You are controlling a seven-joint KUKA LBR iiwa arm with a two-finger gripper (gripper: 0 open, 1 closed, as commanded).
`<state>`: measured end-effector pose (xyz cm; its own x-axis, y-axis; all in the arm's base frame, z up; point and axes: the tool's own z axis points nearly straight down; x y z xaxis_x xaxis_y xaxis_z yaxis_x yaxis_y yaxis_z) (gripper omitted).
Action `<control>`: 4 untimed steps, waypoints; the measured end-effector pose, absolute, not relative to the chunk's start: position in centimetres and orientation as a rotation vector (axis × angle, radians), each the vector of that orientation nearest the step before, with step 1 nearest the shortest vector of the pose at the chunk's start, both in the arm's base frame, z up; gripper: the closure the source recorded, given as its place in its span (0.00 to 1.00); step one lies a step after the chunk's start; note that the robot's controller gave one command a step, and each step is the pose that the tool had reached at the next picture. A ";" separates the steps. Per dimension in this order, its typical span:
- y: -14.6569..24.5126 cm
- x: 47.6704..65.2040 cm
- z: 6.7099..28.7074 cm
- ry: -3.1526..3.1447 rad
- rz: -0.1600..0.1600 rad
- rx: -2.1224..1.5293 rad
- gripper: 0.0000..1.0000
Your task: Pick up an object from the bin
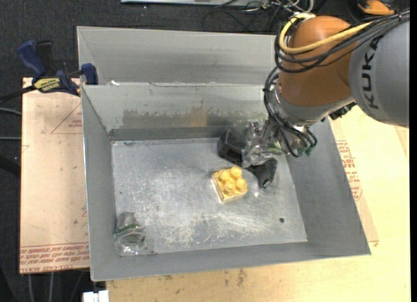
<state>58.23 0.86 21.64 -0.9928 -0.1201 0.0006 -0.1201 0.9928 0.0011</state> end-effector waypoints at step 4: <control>-1.5 58.6 8.2 -3.140 -0.003 -0.080 1.00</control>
Offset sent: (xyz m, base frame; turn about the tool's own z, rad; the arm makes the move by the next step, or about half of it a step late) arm 0.0000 0.0000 0.0000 0.0000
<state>58.60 -1.46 8.16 -0.9987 0.0511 0.0005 0.0511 0.9987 0.0022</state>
